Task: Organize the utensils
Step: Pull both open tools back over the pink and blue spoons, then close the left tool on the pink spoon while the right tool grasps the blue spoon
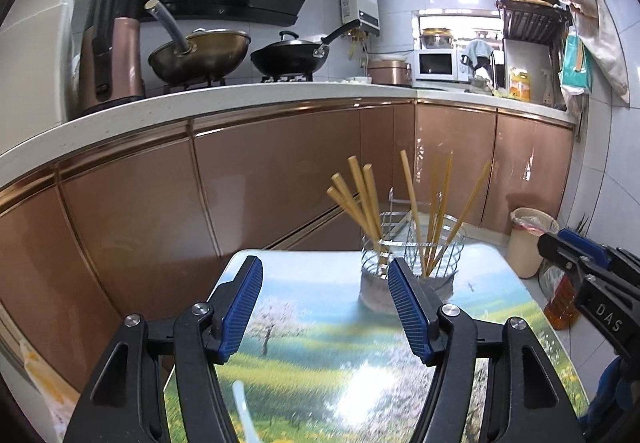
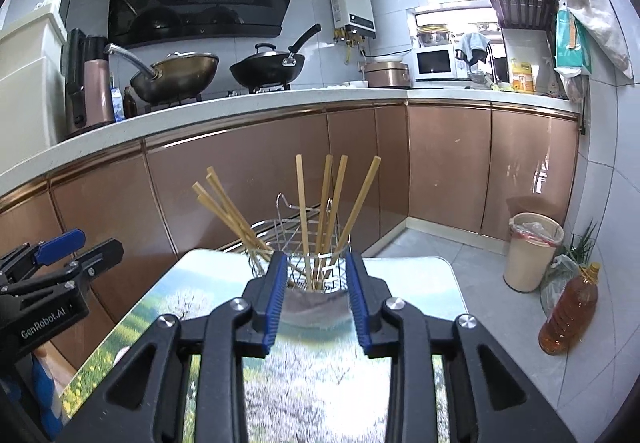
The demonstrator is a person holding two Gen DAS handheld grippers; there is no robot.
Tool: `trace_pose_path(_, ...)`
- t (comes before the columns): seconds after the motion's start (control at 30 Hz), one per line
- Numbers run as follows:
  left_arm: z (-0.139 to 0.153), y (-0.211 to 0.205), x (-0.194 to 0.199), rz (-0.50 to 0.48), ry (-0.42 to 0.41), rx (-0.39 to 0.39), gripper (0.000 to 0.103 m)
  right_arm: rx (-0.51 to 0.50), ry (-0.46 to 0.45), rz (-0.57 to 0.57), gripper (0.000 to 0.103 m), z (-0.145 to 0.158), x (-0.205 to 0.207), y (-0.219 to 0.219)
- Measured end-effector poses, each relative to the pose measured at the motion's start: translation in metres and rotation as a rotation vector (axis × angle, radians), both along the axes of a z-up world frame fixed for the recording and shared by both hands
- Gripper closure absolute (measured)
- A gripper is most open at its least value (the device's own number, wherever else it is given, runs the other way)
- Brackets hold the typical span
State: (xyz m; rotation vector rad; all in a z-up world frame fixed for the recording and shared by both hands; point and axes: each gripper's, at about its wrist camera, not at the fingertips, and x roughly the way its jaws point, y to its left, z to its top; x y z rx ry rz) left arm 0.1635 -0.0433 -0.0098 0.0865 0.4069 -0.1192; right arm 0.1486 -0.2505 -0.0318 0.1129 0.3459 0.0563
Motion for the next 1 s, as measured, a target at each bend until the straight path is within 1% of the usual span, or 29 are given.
trace_pose_path(0.13,-0.002,0.012,-0.009,0.024,0.013,0.014,0.039,0.005,0.013,0.010,0.069,-0.001,-0.011,0.003)
trace_pose_path(0.23,-0.005,0.026,-0.016,0.043,0.033,0.016,0.039,0.002,0.044,0.043,0.068,-0.002,-0.015,0.012)
trace_pose_path(0.3,-0.009,0.039,-0.018,0.051,0.061,0.009,0.039,-0.002,0.074,0.082,0.068,-0.004,-0.015,0.020)
trace_pose_path(0.33,-0.011,0.049,-0.018,0.059,0.083,0.007,0.039,-0.003,0.104,0.116,0.068,-0.007,-0.013,0.027)
trace_pose_path(0.53,-0.018,0.106,-0.014,0.159,0.160,0.012,0.039,-0.021,0.201,0.248,0.068,-0.021,-0.001,0.065)
trace_pose_path(0.63,-0.029,0.133,-0.010,0.193,0.218,0.011,0.039,-0.027,0.262,0.325,0.068,-0.030,0.008,0.088)
trace_pose_path(0.7,-0.042,0.146,-0.005,0.193,0.280,0.003,0.039,-0.031,0.304,0.375,0.068,-0.038,0.016,0.104)
trace_pose_path(0.73,-0.050,0.153,0.000,0.185,0.326,-0.008,0.039,-0.025,0.350,0.422,0.068,-0.045,0.024,0.117)
trace_pose_path(0.8,-0.068,0.163,0.008,0.167,0.416,-0.036,0.039,-0.018,0.405,0.476,0.068,-0.056,0.035,0.134)
trace_pose_path(0.9,-0.092,0.173,0.023,0.133,0.522,-0.067,0.044,-0.027,0.513,0.569,0.068,-0.079,0.054,0.165)
trace_pose_path(1.0,-0.114,0.181,0.038,0.088,0.631,-0.122,0.044,-0.035,0.602,0.637,0.068,-0.098,0.068,0.187)
